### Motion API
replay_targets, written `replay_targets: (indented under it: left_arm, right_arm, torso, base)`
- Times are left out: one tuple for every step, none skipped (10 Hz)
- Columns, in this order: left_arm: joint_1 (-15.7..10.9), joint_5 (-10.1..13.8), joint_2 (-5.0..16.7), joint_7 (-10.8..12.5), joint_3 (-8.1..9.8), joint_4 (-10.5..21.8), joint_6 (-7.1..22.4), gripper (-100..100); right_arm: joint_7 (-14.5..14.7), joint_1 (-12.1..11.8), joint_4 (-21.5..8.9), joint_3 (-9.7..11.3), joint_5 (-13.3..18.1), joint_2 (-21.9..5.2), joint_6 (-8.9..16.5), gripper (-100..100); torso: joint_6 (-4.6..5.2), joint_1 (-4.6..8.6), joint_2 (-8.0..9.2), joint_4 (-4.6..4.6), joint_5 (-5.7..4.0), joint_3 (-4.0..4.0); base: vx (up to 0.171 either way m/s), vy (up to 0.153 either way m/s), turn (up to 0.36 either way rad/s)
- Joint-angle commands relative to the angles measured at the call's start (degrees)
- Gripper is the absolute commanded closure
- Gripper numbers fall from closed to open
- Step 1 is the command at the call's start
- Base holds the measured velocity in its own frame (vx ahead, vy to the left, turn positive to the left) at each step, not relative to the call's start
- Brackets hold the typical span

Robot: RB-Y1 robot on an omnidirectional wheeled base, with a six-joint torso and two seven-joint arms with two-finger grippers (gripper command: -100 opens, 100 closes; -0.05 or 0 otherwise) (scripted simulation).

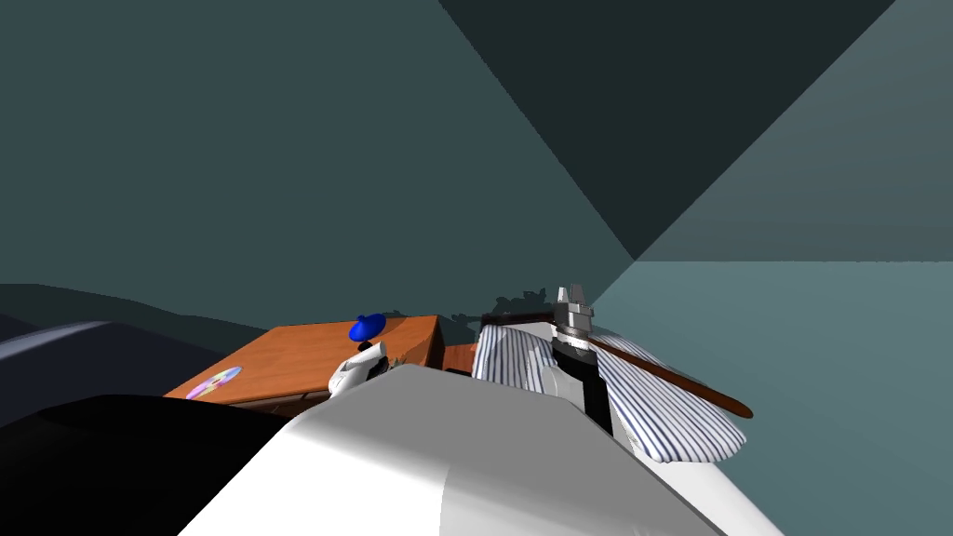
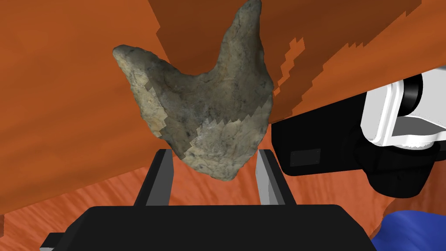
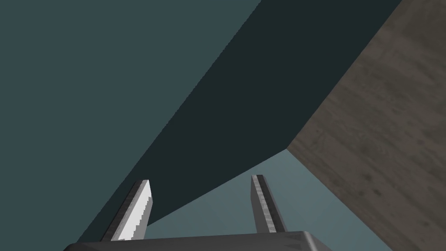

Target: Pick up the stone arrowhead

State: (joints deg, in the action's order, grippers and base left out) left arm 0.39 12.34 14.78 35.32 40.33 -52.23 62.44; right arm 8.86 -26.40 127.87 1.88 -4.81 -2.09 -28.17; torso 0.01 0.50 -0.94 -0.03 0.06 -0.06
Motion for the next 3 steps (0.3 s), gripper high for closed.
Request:
replay_targets:
  left_arm:
    - [0.06, -0.22, 0.28, 0.41, 0.25, -1.19, 1.61, 100]
    - [0.09, -0.05, 0.27, 0.14, 0.21, -0.78, 1.01, 100]
    - [0.09, -0.06, 0.30, 0.18, 0.23, -0.90, 1.24, 0]
  right_arm:
    - [0.00, 0.00, 0.00, 0.00, 0.00, 0.00, 0.00, 0]
    - [0.00, 0.00, 0.00, 0.00, 0.00, 0.00, 0.00, 0]
    - [0.00, 0.00, 0.00, 0.00, 0.00, 0.00, 0.00, 0]
  torso:
    - [0.00, 0.00, 0.00, 0.00, 0.00, 0.00]
    - [0.00, 0.04, 0.00, 0.00, 0.00, 0.00]
    - [-0.02, -0.03, -0.01, -0.01, 0.02, -0.01]
  base:
    - [-0.006, -0.040, -0.035]
    - [-0.003, -0.017, -0.003]
    - [0.000, 0.000, 0.000]
